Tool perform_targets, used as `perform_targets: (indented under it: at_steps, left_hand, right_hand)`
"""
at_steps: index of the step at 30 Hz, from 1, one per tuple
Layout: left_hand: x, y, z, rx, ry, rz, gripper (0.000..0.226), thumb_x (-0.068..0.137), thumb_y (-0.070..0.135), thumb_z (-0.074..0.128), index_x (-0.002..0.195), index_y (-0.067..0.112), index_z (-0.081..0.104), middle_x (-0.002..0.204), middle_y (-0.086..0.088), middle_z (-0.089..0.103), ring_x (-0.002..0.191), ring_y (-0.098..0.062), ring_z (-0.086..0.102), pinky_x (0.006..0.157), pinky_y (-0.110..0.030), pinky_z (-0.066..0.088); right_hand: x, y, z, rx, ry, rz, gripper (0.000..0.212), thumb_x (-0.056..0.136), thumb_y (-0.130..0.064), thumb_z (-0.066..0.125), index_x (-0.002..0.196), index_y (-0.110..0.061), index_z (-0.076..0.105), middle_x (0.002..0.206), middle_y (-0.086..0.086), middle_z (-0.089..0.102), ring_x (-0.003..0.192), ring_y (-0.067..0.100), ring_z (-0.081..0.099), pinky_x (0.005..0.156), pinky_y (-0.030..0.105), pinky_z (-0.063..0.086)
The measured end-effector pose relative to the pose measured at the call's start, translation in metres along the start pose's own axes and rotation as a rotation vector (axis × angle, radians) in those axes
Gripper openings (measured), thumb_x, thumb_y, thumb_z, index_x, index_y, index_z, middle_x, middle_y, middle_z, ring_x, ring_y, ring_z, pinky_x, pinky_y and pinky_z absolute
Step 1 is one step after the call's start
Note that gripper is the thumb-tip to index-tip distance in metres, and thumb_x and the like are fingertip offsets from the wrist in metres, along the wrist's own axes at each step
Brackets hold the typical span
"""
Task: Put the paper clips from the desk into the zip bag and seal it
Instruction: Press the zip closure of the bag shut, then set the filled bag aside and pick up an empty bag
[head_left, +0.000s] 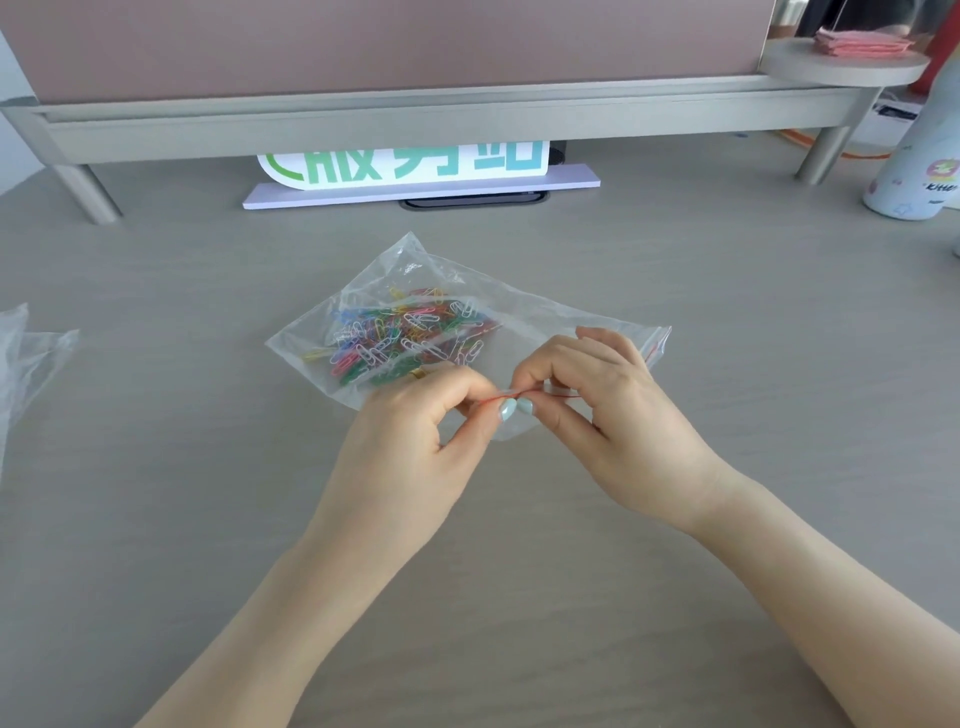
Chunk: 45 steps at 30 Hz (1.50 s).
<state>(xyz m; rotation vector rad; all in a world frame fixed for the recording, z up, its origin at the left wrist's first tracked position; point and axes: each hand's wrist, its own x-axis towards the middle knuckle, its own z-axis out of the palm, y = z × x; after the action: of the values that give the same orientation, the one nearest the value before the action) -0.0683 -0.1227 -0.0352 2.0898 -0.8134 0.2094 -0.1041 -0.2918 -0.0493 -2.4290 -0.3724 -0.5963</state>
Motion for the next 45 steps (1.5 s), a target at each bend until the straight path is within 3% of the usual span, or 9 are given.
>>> perform_targets:
  at_steps: [5,11,16,21,24,31,36,40,45]
  left_hand:
    - [0.006,-0.009,0.001,-0.058,-0.079,0.025,0.031,0.080,0.042,0.058,0.106,0.025,0.063,0.107,0.018,0.057,0.105,0.011,0.047,0.081,-0.002,0.033]
    - [0.039,-0.004,-0.029,-0.221,0.210,-0.071,0.011,0.088,0.026,0.060,0.084,0.027,0.070,0.089,0.024,0.068,0.086,0.011,0.059,0.073,-0.004,0.038]
    - [0.077,0.003,-0.068,-0.289,0.323,-0.014,0.021,0.088,0.021,0.061,0.074,0.037,0.065,0.065,0.025,0.064,0.066,0.004,0.055,0.062,-0.008,0.038]
    - [0.102,0.003,-0.089,-0.479,0.387,-0.045,0.019,0.089,0.021,0.059,0.076,0.029,0.068,0.065,0.015,0.064,0.061,-0.004,0.054,0.053,-0.017,0.041]
    - [0.111,-0.009,-0.102,-0.608,0.403,-0.146,0.018,0.090,0.028,0.058,0.075,0.021,0.066,0.068,0.011,0.062,0.057,-0.008,0.054,0.049,-0.020,0.040]
    - [0.077,-0.076,-0.099,-0.443,-0.110,-0.378,0.028,0.080,0.053,0.060,0.103,0.037,0.064,0.106,0.018,0.068,0.104,-0.002,0.060,0.088,-0.023,0.043]
    - [0.091,-0.072,-0.079,-0.572,0.092,-0.507,0.020,0.092,0.028,0.054,0.083,0.020,0.070,0.073,0.018,0.071,0.068,0.004,0.060,0.062,-0.010,0.045]
    - [0.125,-0.063,-0.091,-0.745,0.173,-0.459,0.023,0.093,0.023,0.054,0.076,0.019,0.068,0.063,0.011,0.068,0.061,-0.006,0.060,0.077,-0.030,0.048]
    - [0.123,-0.063,-0.088,-0.771,0.204,-0.558,0.022,0.093,0.021,0.054,0.073,0.018,0.065,0.049,0.010,0.060,0.046,-0.004,0.055,0.058,-0.019,0.048]
  right_hand:
    - [0.007,-0.006,-0.007,0.085,0.122,0.046,0.009,0.087,-0.032,0.047,0.089,-0.036,0.055,0.080,-0.026,0.051,0.082,-0.005,0.050,0.106,0.029,0.024]
    - [0.020,0.004,-0.025,0.088,0.237,0.095,0.037,0.082,-0.043,0.050,0.119,-0.046,0.044,0.123,-0.034,0.042,0.122,-0.013,0.037,0.117,0.039,0.012]
    - [0.048,0.032,-0.032,0.431,0.297,0.394,0.080,0.078,-0.039,0.069,0.137,-0.044,0.016,0.147,-0.024,0.020,0.137,-0.006,0.016,0.107,0.016,0.023]
    - [0.084,0.040,-0.011,0.730,-0.084,0.457,0.040,0.079,-0.030,0.067,0.117,-0.034,0.055,0.125,-0.015,0.057,0.120,0.003,0.049,0.097,0.024,0.038]
    - [0.098,0.036,0.004,0.766,-0.101,0.518,0.017,0.085,-0.027,0.062,0.101,-0.024,0.066,0.112,-0.011,0.066,0.109,0.005,0.058,0.095,0.022,0.038]
    - [0.111,0.027,0.006,0.856,0.038,0.523,0.017,0.089,-0.021,0.057,0.079,-0.011,0.065,0.073,-0.004,0.072,0.081,0.010,0.069,0.091,0.023,0.047]
    - [0.135,0.028,-0.007,0.788,0.145,0.586,0.026,0.088,-0.025,0.059,0.065,-0.013,0.062,0.057,-0.007,0.068,0.060,0.003,0.065,0.081,0.023,0.047]
    - [0.160,0.025,-0.026,0.729,0.217,0.545,0.023,0.087,-0.028,0.060,0.067,-0.016,0.063,0.054,-0.011,0.066,0.056,-0.001,0.063,0.082,0.020,0.048]
    - [0.161,0.041,-0.025,0.589,0.262,0.606,0.022,0.085,-0.025,0.063,0.066,-0.015,0.061,0.048,-0.009,0.062,0.048,-0.002,0.056,0.065,0.011,0.047]
